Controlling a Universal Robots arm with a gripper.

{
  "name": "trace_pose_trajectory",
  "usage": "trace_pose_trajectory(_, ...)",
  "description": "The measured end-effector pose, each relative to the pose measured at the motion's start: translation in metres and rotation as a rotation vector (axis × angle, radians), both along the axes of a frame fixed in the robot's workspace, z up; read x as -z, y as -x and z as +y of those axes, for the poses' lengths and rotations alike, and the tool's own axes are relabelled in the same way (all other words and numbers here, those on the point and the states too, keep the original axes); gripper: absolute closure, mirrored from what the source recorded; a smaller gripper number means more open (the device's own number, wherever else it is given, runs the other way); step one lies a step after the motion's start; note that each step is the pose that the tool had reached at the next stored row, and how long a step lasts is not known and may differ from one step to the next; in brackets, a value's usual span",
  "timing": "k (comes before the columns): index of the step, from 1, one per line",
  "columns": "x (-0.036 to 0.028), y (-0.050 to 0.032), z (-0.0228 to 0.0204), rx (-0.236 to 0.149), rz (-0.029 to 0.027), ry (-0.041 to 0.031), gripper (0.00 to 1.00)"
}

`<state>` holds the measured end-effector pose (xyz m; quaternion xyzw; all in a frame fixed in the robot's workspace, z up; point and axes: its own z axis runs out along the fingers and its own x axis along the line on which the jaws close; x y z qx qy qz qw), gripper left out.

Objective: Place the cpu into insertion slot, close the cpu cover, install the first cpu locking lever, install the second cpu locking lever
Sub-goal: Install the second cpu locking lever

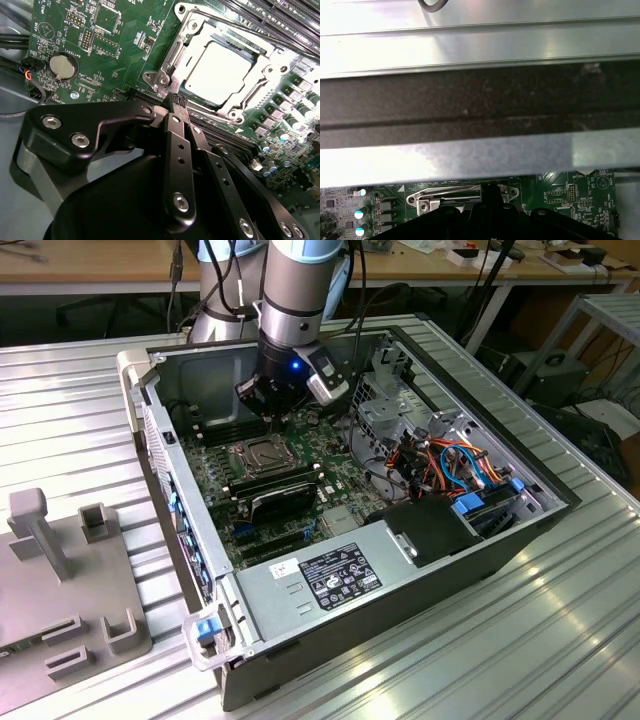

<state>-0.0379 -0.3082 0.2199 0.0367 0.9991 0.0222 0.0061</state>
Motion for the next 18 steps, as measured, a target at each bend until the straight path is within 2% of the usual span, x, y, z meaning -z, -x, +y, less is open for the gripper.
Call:
trace_pose_trajectory(5,-0.0013,-0.0002,-0.0005,-0.001,0.0003,0.0000,0.89)
trace_pose_trajectory(8,-0.0020,-0.0012,-0.0011,0.000,0.0030,0.0001,0.89)
trace_pose_trajectory(18,-0.0082,-0.0029,-0.0076,0.003,0.0083,0.0028,0.89)
